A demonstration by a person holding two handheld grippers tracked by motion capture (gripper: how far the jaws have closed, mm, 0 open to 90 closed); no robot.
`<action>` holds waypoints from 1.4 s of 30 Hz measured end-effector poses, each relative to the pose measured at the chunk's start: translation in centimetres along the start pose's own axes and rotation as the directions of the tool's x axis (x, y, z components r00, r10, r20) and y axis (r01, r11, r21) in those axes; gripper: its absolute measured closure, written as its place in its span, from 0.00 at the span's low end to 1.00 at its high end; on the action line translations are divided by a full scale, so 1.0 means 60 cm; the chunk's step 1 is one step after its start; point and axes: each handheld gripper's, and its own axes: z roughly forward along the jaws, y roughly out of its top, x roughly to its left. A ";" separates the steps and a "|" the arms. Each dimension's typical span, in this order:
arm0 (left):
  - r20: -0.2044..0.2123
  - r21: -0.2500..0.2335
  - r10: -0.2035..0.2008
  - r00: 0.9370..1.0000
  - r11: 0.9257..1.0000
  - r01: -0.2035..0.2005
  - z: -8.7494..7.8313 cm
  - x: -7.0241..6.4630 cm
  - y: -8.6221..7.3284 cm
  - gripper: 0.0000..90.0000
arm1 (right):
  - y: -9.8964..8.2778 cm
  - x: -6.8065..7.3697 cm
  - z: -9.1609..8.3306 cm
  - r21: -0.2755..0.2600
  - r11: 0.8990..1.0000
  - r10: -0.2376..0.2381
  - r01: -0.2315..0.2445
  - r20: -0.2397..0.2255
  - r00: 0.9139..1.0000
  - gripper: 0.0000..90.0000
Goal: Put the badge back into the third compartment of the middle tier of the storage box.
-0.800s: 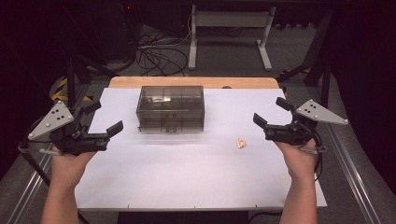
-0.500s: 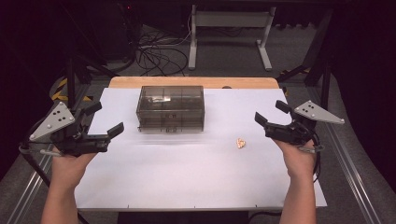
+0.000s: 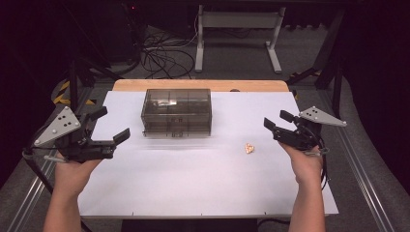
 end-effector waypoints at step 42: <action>0.052 0.000 -0.010 0.999 1.000 0.010 0.003 -0.004 -0.001 0.05 | -0.079 -0.038 0.076 0.281 0.948 0.162 -0.149 -0.023 0.987 0.62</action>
